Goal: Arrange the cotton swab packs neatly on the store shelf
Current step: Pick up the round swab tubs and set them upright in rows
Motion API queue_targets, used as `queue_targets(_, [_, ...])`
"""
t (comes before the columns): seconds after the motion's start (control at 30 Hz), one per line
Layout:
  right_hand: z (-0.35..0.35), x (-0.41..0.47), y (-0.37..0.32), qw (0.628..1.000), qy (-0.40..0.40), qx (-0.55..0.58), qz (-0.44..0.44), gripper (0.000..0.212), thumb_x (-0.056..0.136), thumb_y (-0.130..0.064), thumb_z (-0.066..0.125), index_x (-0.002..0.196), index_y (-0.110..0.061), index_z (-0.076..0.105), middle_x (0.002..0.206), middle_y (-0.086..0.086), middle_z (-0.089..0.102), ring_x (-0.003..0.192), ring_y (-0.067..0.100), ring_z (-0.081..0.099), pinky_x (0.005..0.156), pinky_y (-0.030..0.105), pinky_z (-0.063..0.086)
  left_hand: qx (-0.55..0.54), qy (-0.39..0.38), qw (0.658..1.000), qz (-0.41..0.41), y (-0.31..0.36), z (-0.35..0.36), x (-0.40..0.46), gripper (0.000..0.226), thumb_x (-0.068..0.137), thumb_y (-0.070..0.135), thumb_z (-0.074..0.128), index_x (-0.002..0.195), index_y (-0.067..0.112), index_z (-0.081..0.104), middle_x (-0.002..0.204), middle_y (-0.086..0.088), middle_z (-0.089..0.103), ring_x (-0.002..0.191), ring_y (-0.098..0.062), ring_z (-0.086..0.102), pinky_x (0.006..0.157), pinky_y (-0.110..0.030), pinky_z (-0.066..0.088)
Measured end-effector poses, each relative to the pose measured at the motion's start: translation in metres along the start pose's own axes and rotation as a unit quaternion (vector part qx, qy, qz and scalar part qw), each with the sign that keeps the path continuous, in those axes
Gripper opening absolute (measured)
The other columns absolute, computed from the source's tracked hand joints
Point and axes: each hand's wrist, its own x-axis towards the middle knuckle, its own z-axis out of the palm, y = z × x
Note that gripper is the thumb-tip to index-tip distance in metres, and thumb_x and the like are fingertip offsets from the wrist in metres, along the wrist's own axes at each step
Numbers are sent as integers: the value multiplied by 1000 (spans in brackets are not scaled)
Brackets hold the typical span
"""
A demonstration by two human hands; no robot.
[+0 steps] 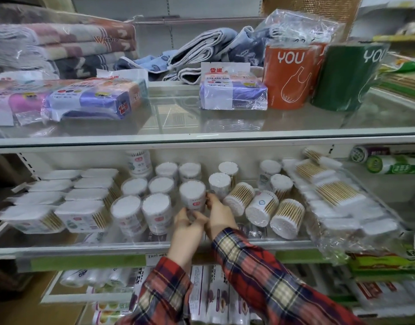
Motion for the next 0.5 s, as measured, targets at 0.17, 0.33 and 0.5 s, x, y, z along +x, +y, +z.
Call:
queue_targets(0.17, [4, 4, -1, 998, -31, -59, -9, 66, 84, -17, 60, 140, -30, 28, 132, 4, 57, 115, 23, 58, 102, 41, 44, -23, 2, 1000, 3, 1, 6, 8, 47, 89, 10, 55, 135, 19, 47, 124, -5, 62, 113, -27, 60, 100, -49, 48])
queue_targets(0.33, [10, 7, 5, 999, -27, -31, -8, 71, 76, -26, 65, 135, -29, 27, 127, 7, 59, 114, 25, 60, 99, 44, 47, -38, 17, 999, 3, 1, 11, 18, 53, 87, 14, 59, 138, 21, 43, 126, -4, 61, 111, -29, 61, 96, -51, 48])
queue_targets(0.5, [11, 10, 6, 998, -34, -50, -23, 66, 80, -27, 62, 137, -31, 28, 129, 5, 58, 116, 25, 58, 101, 42, 46, -52, 23, 998, 17, -1, 15, 22, 55, 84, 19, 61, 136, 22, 44, 126, -4, 61, 111, -30, 61, 99, -56, 46])
